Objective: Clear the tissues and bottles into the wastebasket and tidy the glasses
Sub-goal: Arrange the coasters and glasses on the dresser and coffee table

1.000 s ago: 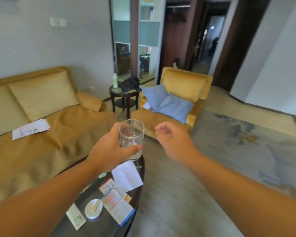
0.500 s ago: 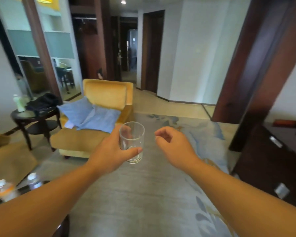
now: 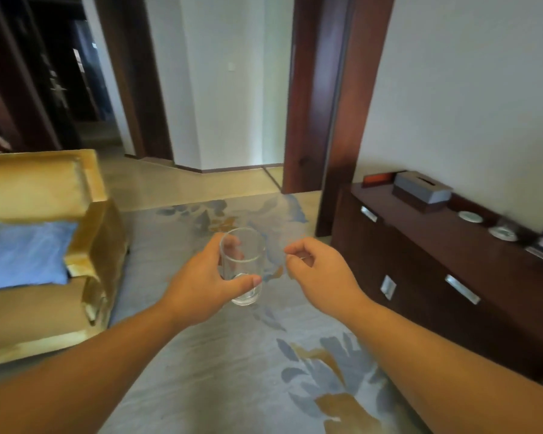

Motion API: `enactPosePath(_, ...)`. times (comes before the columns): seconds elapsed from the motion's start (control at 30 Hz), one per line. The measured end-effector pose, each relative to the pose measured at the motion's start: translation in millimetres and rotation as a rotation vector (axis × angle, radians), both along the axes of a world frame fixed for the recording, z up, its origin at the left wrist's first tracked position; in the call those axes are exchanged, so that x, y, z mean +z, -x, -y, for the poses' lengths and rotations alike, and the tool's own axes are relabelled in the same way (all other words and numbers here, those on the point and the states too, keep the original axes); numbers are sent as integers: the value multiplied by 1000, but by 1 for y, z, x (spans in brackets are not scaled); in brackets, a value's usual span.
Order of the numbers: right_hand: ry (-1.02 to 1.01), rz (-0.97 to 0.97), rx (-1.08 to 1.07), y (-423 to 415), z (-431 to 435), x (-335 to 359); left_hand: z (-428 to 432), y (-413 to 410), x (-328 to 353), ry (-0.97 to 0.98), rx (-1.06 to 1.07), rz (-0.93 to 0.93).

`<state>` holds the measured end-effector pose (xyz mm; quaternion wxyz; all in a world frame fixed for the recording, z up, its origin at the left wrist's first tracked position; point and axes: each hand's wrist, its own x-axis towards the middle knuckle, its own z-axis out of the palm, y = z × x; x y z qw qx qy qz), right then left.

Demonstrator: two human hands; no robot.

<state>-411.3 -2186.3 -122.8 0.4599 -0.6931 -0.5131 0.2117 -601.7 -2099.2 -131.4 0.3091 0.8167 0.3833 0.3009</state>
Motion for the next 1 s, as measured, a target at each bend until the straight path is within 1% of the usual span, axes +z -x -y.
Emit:
enactPosePath(0.13, 21, 10, -114, -46, -18, -6, -40, -55, -7, 32, -98, 14)
enactPosePath(0.27, 38, 28, -237, -87, -40, 2, -84, -112, -7, 48, -231, 20)
enactPosePath(0.43, 54, 62, -376, -132, -64, 14, -132, -178, 0, 28, -403, -19)
enactPosePath(0.57, 97, 86, -439, -171, -75, 14, -154, -232, 1, 21, -471, -14)
enactPosePath(0.73, 120, 90, -519, -230, -82, 10, -171, -302, -3, -17, -576, -66)
enactPosePath(1.0, 88, 119, -582, -357, -90, 11, -188, -437, 2, -46, -633, -89)
